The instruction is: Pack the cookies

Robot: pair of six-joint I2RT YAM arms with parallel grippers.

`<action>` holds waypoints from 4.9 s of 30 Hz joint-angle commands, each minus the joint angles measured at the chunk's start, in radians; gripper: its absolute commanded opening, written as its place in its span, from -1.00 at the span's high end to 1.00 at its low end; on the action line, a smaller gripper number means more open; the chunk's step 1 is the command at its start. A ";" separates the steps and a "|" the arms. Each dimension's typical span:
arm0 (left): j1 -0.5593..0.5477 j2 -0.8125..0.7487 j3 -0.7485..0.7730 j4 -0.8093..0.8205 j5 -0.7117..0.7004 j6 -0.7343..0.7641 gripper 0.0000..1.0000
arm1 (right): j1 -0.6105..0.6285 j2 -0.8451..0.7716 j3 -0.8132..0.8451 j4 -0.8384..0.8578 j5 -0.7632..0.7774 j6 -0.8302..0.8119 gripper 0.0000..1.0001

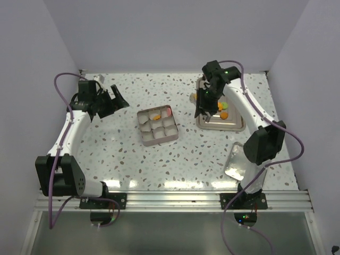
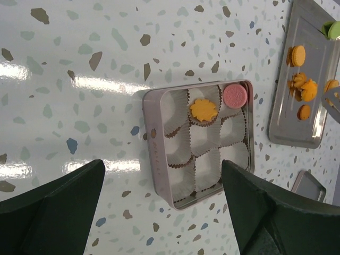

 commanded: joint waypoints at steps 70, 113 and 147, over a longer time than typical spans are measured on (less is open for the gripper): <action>-0.016 -0.006 0.007 0.054 0.053 -0.004 -0.93 | -0.117 0.220 0.196 -0.063 0.030 -0.061 0.01; -0.015 0.008 0.034 0.034 0.000 -0.001 -0.93 | -0.151 0.505 0.377 -0.078 0.042 -0.078 0.24; -0.022 -0.018 0.021 0.058 0.026 -0.026 -0.94 | 0.136 0.059 0.226 0.011 -0.182 0.058 0.33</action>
